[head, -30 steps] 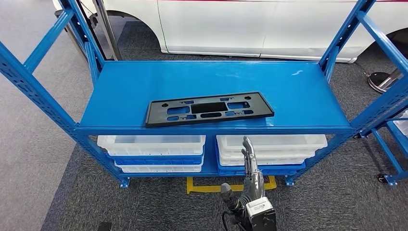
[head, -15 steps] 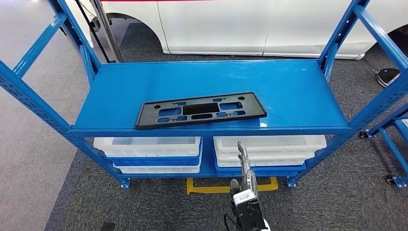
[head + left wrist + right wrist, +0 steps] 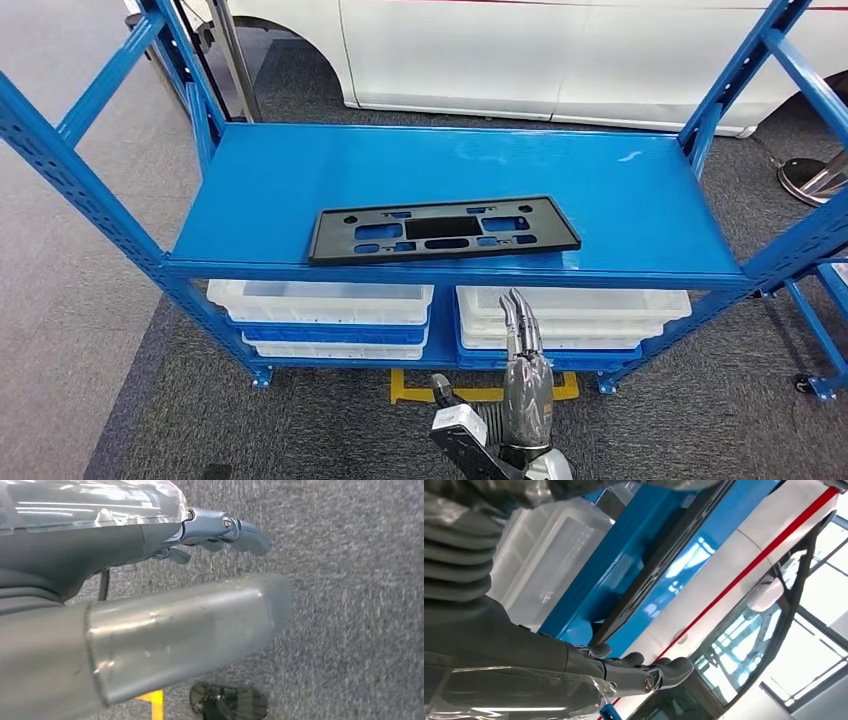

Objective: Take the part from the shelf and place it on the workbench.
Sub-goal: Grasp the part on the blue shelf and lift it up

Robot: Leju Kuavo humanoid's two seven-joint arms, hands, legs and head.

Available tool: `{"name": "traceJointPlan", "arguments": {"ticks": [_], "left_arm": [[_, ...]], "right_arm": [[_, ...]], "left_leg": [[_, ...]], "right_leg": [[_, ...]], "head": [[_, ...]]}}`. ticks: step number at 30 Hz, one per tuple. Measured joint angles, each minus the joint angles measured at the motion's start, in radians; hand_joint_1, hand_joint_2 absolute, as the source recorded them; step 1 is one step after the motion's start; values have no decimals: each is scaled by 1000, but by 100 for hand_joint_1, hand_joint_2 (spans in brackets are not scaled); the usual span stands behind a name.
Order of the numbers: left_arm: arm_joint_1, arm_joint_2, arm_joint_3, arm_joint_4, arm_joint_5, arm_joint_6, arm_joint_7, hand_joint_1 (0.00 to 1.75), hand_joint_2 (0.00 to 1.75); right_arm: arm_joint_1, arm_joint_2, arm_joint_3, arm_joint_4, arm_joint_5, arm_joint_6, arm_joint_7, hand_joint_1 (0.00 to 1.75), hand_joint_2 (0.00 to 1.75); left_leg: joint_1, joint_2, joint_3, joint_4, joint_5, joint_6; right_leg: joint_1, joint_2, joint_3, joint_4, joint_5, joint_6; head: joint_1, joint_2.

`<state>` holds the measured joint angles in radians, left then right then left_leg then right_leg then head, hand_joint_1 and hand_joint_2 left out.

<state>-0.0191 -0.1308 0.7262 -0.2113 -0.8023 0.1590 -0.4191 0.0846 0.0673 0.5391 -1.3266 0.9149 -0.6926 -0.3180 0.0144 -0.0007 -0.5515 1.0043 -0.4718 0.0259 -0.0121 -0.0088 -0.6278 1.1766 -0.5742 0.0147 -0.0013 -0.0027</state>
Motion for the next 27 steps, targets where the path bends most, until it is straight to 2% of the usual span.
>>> {"name": "traceJointPlan", "arguments": {"ticks": [1,2,3,4,6,7,8,10,12,14,16,17,18,19,21,22,23,24,27], "left_arm": [[0,0,0,0,-1,0,0,0,0],[0,1,1,0,-1,0,1,0,0],[0,1,1,0,-2,0,2,0,0],[0,2,1,0,-4,0,2,0,0],[-1,0,1,0,-12,-2,4,0,0],[-2,-1,1,1,-18,-3,6,0,0],[-3,-2,1,1,-24,-4,7,0,0],[-4,-2,1,2,-36,-7,9,0,0],[-4,-1,1,2,-46,-9,12,0,0],[-6,0,1,3,-55,-10,16,0,0],[-6,0,1,4,-63,-12,21,0,0],[-6,1,1,4,-66,-14,23,0,0],[-6,1,1,4,-68,-14,25,0,0],[-6,2,1,4,-71,-15,26,0,0],[-8,4,1,4,-79,-18,27,0,0],[-9,4,1,4,-82,-20,28,0,0],[-11,6,1,4,-84,-24,31,0,0],[-13,8,1,4,-84,-30,33,0,0],[-18,17,4,5,-81,-51,41,0,0]], "right_arm": [[4,2,-6,4,1,-1,2,0,175],[7,5,-12,8,1,-1,3,0,175],[10,7,-17,12,4,-1,5,0,175],[12,10,-22,14,21,-1,7,0,175],[16,23,-46,18,117,-2,7,0,175],[18,36,-68,19,193,-2,1,0,175],[21,52,-97,19,269,-3,-12,0,175],[29,93,-172,20,390,-4,-52,0,175],[35,134,-246,18,455,-6,-93,0,175],[36,165,-299,16,488,-6,-120,0,175],[37,188,-338,16,511,-7,-130,0,175],[38,195,-352,17,521,-7,-128,0,175],[39,200,-362,18,530,-7,-122,0,175],[39,202,-367,20,539,-7,-112,0,175],[37,203,-368,26,556,-7,-77,0,175],[31,203,-363,30,567,-7,-51,0,175],[21,201,-353,38,579,-7,-21,0,175],[4,199,-338,50,591,-7,12,0,175],[-67,188,-270,112,617,-7,111,0,175]], "left_leg": [[-2,0,0,0,0,2],[-4,-1,0,1,-1,4],[-6,-2,1,1,-2,5],[-9,-3,2,1,-2,5],[-13,-7,7,1,-5,5],[-15,-8,7,2,-7,3],[-16,-9,6,3,-8,0],[-15,-9,4,3,-9,-9],[-14,-7,4,8,-17,-20],[-13,-6,-20,67,-56,-30],[-6,-6,-78,193,-118,-40],[-3,-5,-106,249,-136,-45],[0,-5,-120,275,-136,-49],[3,-5,-115,261,-114,-53],[9,-2,-63,143,-42,-59],[9,0,-35,80,-18,-59],[8,1,-17,37,-6,-55],[6,1,-10,18,-6,-49],[5,-1,-12,12,-1,-28]], "right_leg": [[0,1,-35,70,-29,1],[0,1,-62,121,-43,2],[0,2,-73,138,-36,0],[1,2,-64,113,-9,-5],[7,6,-4,-19,64,-24],[11,7,24,-81,88,-33],[15,8,42,-121,99,-39],[20,8,48,-142,99,-43],[14,7,53,-154,103,-46],[5,4,61,-168,109,-51],[6,0,63,-169,109,-54],[5,0,63,-169,108,-54],[5,-1,63,-167,107,-53],[3,-1,64,-165,105,-51],[-1,-1,65,-156,98,-44],[0,-1,64,-149,94,-38],[2,0,61,-144,91,-33],[4,0,57,-140,91,-27],[4,2,52,-138,91,-14]], "head": [[0,0],[0,0],[0,0],[0,0],[0,0],[0,0],[0,0],[0,0],[0,0],[0,0],[0,0],[0,0],[0,0],[-1,0],[-1,0],[-1,0],[0,0],[0,0],[0,0]]}}
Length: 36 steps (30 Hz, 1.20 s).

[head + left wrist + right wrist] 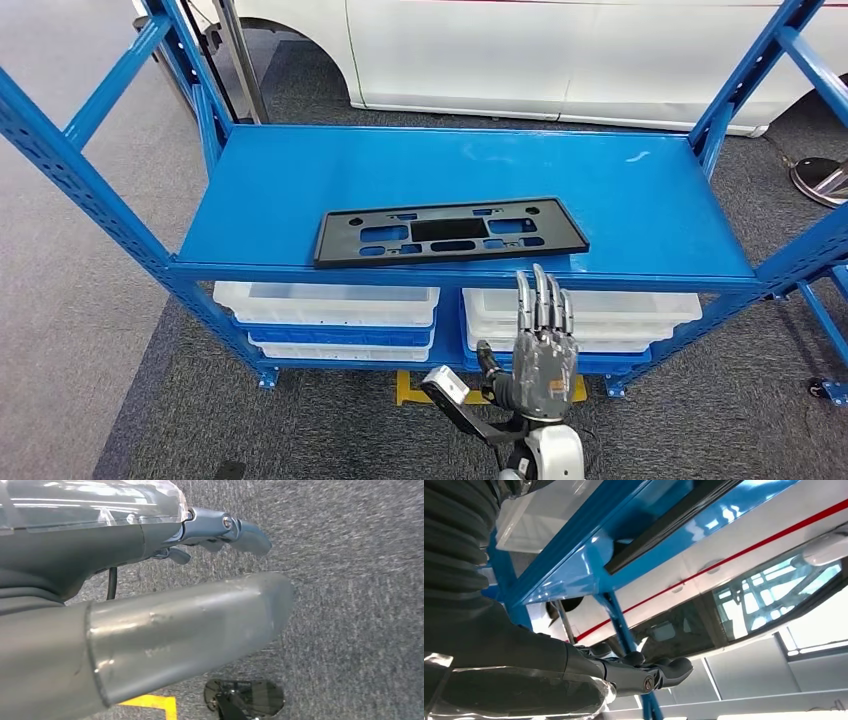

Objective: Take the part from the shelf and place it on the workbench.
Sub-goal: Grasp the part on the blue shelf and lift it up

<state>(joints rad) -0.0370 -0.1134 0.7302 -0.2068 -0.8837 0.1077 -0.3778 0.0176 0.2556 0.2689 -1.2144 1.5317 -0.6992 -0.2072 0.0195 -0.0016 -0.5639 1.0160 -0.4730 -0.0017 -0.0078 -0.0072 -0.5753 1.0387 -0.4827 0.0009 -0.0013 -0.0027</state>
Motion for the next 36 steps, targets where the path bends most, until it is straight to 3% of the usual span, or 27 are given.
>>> {"name": "traceJointPlan", "arguments": {"ticks": [2,5,6,7,8,9,11,14,16,18,20,21,22,23,25,27,30,32,34,36], "left_arm": [[-5,7,4,0,1,-11,5,0,0],[-8,19,17,0,1,-20,5,0,0],[-8,22,22,0,1,-21,4,0,0],[-8,25,26,0,1,-21,3,0,0],[-8,27,28,0,1,-21,3,0,0],[-9,29,31,0,1,-21,3,0,0],[-9,29,36,0,0,-21,3,0,0],[-9,30,43,0,-1,-21,3,0,0],[-10,31,44,0,-2,-21,3,0,0],[-10,33,45,0,-2,-19,4,0,0],[-10,35,46,0,-3,-18,5,0,0],[-9,36,47,0,-6,-17,6,0,0],[-8,37,47,0,-10,-15,6,0,0],[-7,37,47,0,-14,-13,6,0,0],[-7,37,47,0,-21,-9,6,0,0],[-8,36,47,1,-23,-7,6,0,0],[-6,36,47,1,-23,-6,6,0,0],[-7,35,47,1,-27,-8,2,0,0],[-15,20,43,1,-56,-10,-18,0,0],[-71,-35,28,15,-87,44,-9,0,0]], "right_arm": [[-45,-6,46,44,-1,0,39,0,175],[-91,-10,90,106,-37,0,28,0,175],[-98,-10,94,126,-49,0,14,0,175],[-102,-10,95,142,-57,0,0,0,175],[-105,-10,95,155,-63,0,-11,0,175],[-108,-9,95,165,-69,-1,-21,0,175],[-111,-8,95,181,-77,-1,-34,0,175],[-114,-6,95,197,-85,-1,-46,0,175],[-114,-4,93,205,-92,-1,-56,0,175],[-115,-2,90,212,-102,-1,-70,0,175],[-115,-1,87,220,-108,-1,-83,0,175],[-114,-1,85,224,-105,-1,-87,0,175],[-114,-1,83,225,-99,-1,-87,0,175],[-113,-1,80,225,-91,-1,-86,0,175],[-112,-1,75,221,-77,-1,-81,0,175],[-111,-1,72,218,-73,-1,-79,0,175],[-110,-1,68,215,-71,-2,-78,0,175],[-109,-1,67,212,-68,-2,-74,0,175],[-108,-2,65,210,-44,-2,-35,0,175],[-103,-4,62,200,-5,-2,64,0,175]], "left_leg": [[3,0,2,-8,7,15],[1,-2,1,-9,9,25],[0,-3,2,-9,9,25],[-1,-5,3,-8,8,26],[-1,-7,5,-8,7,25],[-2,-10,7,-7,5,24],[-5,-13,9,-5,2,18],[-7,-14,5,-6,2,2],[-5,-11,4,2,-9,-9],[-4,-8,-27,76,-57,-19],[-3,-6,-88,207,-118,-27],[-3,-6,-111,254,-130,-30],[-2,-6,-119,267,-123,-32],[0,-5,-108,238,-97,-32],[2,-4,-47,109,-29,-31],[0,-5,-4,17,0,-23],[-3,-6,-1,1,2,-3],[0,-4,1,-6,7,12],[1,-2,1,-10,10,24],[-2,-7,-5,-8,12,32]], "right_leg": [[-3,1,-19,47,-33,7],[-6,2,-105,234,-122,14],[-6,2,-123,270,-127,15],[-6,2,-124,268,-112,13],[-6,3,-107,228,-80,9],[-5,3,-76,162,-40,4],[1,4,-21,44,5,-8],[9,5,-7,-1,6,-16],[3,4,-1,-12,11,-24],[-4,-1,6,-24,16,-33],[-3,-4,6,-24,16,-37],[-2,-4,6,-23,15,-38],[-2,-4,6,-21,13,-37],[-3,-4,6,-19,12,-36],[-2,-3,8,-11,5,-30],[1,-1,5,-3,0,-21],[4,1,2,-2,0,-9],[2,2,-9,27,-23,-1],[0,4,-54,128,-81,5],[-4,4,-116,250,-125,12]], "head": [[0,0],[0,0],[0,0],[0,0],[0,0],[0,0],[0,0],[0,0],[0,0],[0,0],[0,0],[0,0],[0,0],[0,0],[0,0],[0,0],[0,0],[0,0],[0,0],[0,0]]}}
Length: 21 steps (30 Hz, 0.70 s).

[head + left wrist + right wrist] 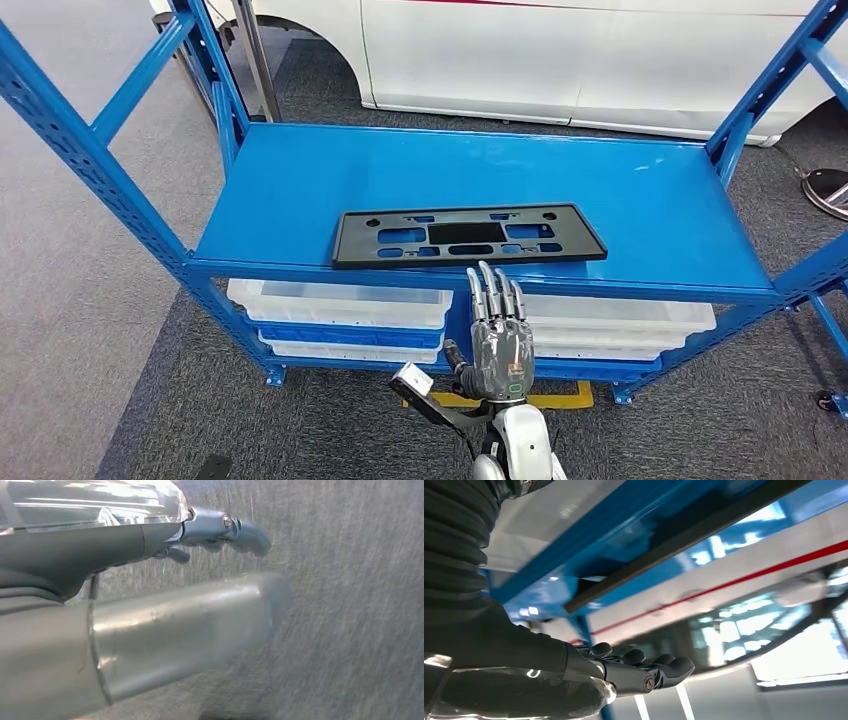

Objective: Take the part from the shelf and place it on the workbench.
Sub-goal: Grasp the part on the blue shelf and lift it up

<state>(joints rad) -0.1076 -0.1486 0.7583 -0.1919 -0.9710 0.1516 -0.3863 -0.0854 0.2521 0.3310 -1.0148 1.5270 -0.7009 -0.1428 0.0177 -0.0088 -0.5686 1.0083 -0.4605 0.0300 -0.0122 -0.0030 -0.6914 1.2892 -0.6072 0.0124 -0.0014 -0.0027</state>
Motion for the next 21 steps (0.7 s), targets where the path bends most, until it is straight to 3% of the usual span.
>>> {"name": "traceJointPlan", "arguments": {"ticks": [1,2,4,6,8,11,12,14,16,17,18,20,21], "left_arm": [[-49,-38,-12,19,-8,42,23,0,0],[-102,-75,-23,43,-12,79,47,0,0],[-177,-134,-36,84,-26,108,70,0,0],[-204,-168,-38,101,-44,118,67,0,0],[-210,-177,-37,115,-59,128,56,0,0],[-221,-190,-34,132,-73,133,43,0,0],[-226,-195,-33,135,-76,130,42,0,0],[-232,-202,-29,144,-77,121,43,0,0],[-231,-205,-23,152,-76,115,45,0,0],[-231,-206,-18,154,-76,115,45,0,0],[-231,-207,-14,156,-76,116,45,0,0],[-234,-207,-1,157,-80,122,37,0,0],[-236,-208,9,159,-84,128,30,0,0]], "right_arm": [[3,-2,2,-9,13,0,55,0,175],[7,-4,8,-21,22,0,105,0,175],[13,-9,24,-42,27,0,158,0,175],[20,-13,32,-61,33,0,177,0,175],[33,-18,33,-77,38,0,185,0,175],[51,-31,38,-89,40,0,208,0,175],[54,-36,43,-91,41,0,218,0,175],[54,-42,56,-92,41,0,235,0,175],[54,-47,67,-90,41,0,242,0,175],[55,-49,70,-89,41,0,244,0,175],[54,-50,73,-88,41,0,246,0,175],[49,-51,80,-83,39,0,250,0,175],[42,-51,86,-77,37,0,250,0,175]], "left_leg": [[-1,-7,-4,3,1,3],[-2,-16,-6,6,2,4],[-4,-22,-3,10,-2,0],[-7,-8,2,11,-9,-9],[-9,9,2,12,-12,-18],[-10,13,-5,30,-29,-30],[-10,12,-18,59,-49,-35],[-8,12,-74,180,-110,-42],[-5,12,-126,284,-138,-46],[-5,12,-130,286,-123,-47],[-4,12,-116,248,-90,-46],[-6,13,-62,121,-18,-41],[-7,12,-40,66,0,-36]], "right_leg": [[-2,1,-15,24,3,2],[-3,1,-12,12,25,2],[0,1,43,-111,97,-6],[9,0,93,-221,136,-16],[14,5,99,-247,139,-20],[7,5,100,-257,143,-28],[4,1,102,-260,144,-32],[3,-3,103,-261,143,-39],[3,-2,103,-260,141,-42],[3,0,105,-259,140,-42],[3,1,107,-258,138,-41],[5,3,112,-255,131,-36],[7,4,111,-252,129,-33]], "head": [[0,0],[0,0],[1,0],[0,0],[0,0],[0,0],[0,0],[0,0],[0,0],[0,0],[0,0],[0,0],[0,0]]}}
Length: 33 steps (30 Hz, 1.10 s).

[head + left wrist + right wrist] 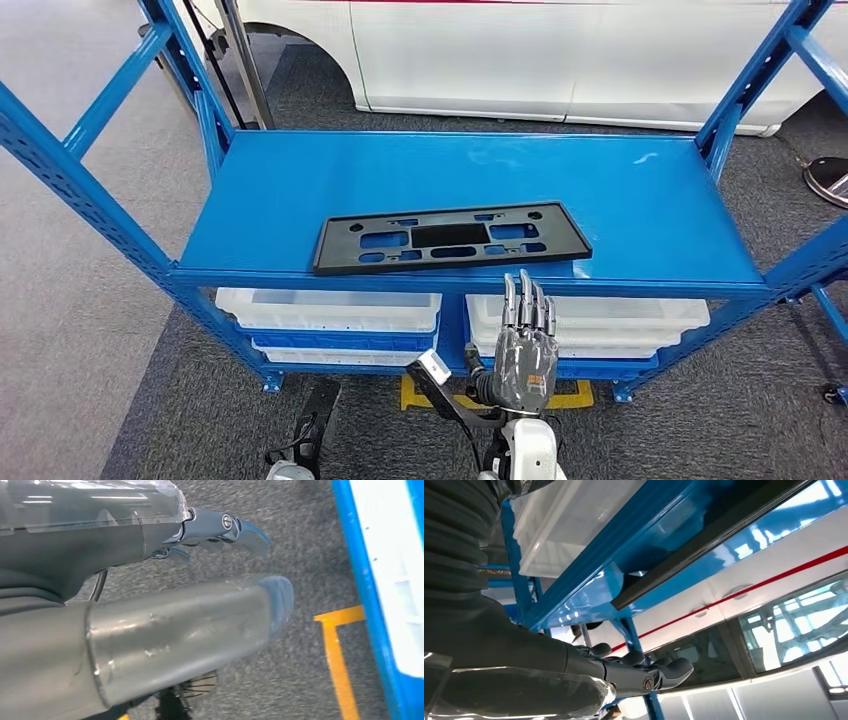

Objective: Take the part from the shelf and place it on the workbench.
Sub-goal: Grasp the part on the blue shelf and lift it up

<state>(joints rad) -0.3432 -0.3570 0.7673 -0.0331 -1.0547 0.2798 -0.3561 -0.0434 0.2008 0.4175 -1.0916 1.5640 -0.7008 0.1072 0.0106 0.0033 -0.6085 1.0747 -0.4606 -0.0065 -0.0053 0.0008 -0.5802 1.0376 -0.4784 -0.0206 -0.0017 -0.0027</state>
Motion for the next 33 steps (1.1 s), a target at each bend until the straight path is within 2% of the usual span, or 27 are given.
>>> {"name": "traceJointPlan", "arguments": {"ticks": [1,4,6,7,9,10,11,12,14,15,16,18,19,21,22,24,25,26,27,29,30,31,33], "left_arm": [[-2,-1,14,2,-4,6,-7,0,0],[-6,-6,73,5,-26,22,-12,0,0],[-14,-10,113,5,-52,27,-2,0,0],[-19,-11,131,6,-71,30,3,0,0],[-23,-12,160,6,-110,38,9,0,0],[-23,-12,172,7,-124,42,11,0,0],[-23,-12,181,7,-132,44,12,0,0],[-24,-12,188,7,-135,45,12,0,0],[-26,-14,200,8,-138,45,12,0,0],[-27,-15,204,10,-139,45,12,0,0],[-28,-16,208,10,-140,45,12,0,0],[-29,-17,211,11,-142,46,12,0,0],[-29,-17,213,11,-144,46,12,0,0],[-30,-18,216,12,-154,47,12,0,0],[-30,-18,218,12,-163,47,12,0,0],[-28,-14,228,12,-179,50,7,0,0],[-20,-3,235,11,-182,46,-3,0,0],[-5,17,246,9,-181,25,-21,0,0],[18,46,258,3,-178,-13,-42,0,0],[68,123,285,-31,-172,-133,-71,0,0],[88,157,296,-55,-171,-183,-72,0,0],[101,184,306,-82,-169,-217,-67,0,0],[109,208,316,-128,-162,-237,-47,0,0]], "right_arm": [[-11,1,8,9,-4,0,-3,0,175],[-64,15,38,62,-28,0,-26,0,175],[-91,29,61,91,-43,0,-44,0,175],[-96,33,69,98,-49,0,-53,0,175],[-95,32,76,101,-57,0,-67,0,175],[-93,31,74,100,-60,0,-72,0,175],[-92,31,73,99,-61,0,-75,0,175],[-92,30,73,99,-61,0,-77,0,175],[-92,30,73,98,-61,0,-80,0,175],[-91,30,73,97,-61,0,-80,0,175],[-91,30,73,97,-61,0,-81,0,175],[-91,30,73,96,-61,0,-81,0,175],[-90,30,73,95,-61,0,-82,0,175],[-88,30,73,87,-61,0,-89,0,175],[-86,30,71,81,-61,0,-96,0,175],[-80,29,65,67,-65,0,-118,0,175],[-76,28,60,60,-69,0,-133,0,175],[-71,28,54,53,-73,0,-150,0,175],[-68,27,49,47,-75,0,-165,0,175],[-62,29,38,38,-76,0,-190,0,175],[-60,29,32,35,-73,0,-194,0,175],[-58,30,27,32,-68,0,-194,0,175],[-55,30,19,26,-55,0,-182,0,175]], "left_leg": [[-1,-1,11,-31,5,5],[-1,-4,13,-48,3,19],[2,-4,15,-55,8,31],[3,-4,16,-58,10,36],[2,-6,16,-57,9,41],[2,-6,17,-57,9,42],[1,-6,17,-56,8,42],[1,-6,19,-56,7,41],[0,-7,24,-56,4,38],[-1,-8,25,-55,3,34],[-3,-9,24,-55,2,30],[-4,-9,23,-56,3,20],[-4,-9,23,-56,1,15],[-3,-7,13,-29,-23,5],[-2,-7,-4,12,-49,1],[0,-7,-58,137,-110,-3],[0,-7,-83,190,-127,-5],[1,-6,-94,214,-126,-7],[2,-6,-85,198,-106,-9],[5,-4,-26,76,-39,-9],[4,-3,4,15,-17,-8],[2,-4,22,-27,-6,-5],[-3,-12,27,-49,-6,4]], "right_leg": [[2,0,-3,2,0,4],[2,0,-12,4,1,17],[-1,0,-26,40,-25,25],[-4,0,-48,90,-54,30],[-6,0,-113,221,-111,37],[-7,0,-140,270,-124,39],[-8,-1,-150,280,-114,39],[-8,-1,-139,251,-86,38],[-7,0,-76,117,-14,30],[-5,0,-49,58,8,26],[-2,1,-32,20,19,23],[2,2,-30,5,18,19],[0,2,-28,2,20,15],[-6,2,-24,-6,24,5],[-9,1,-22,-10,26,0],[-8,-1,-22,-10,27,-4],[-7,0,-22,-10,26,-5],[-7,1,-21,-9,26,-6],[-7,5,-20,-9,25,-7],[-7,19,-17,-5,22,-7],[-5,25,-19,-1,20,-4],[-3,28,-23,2,19,-1],[-1,22,-30,6,19,10]], "head": [[0,0],[0,0],[1,0],[1,0],[1,0],[1,0],[1,0],[1,0],[1,0],[1,0],[1,0],[1,0],[0,0],[0,0],[0,0],[0,0],[0,0],[0,0],[0,0],[0,0],[0,0],[0,0],[0,0]]}}
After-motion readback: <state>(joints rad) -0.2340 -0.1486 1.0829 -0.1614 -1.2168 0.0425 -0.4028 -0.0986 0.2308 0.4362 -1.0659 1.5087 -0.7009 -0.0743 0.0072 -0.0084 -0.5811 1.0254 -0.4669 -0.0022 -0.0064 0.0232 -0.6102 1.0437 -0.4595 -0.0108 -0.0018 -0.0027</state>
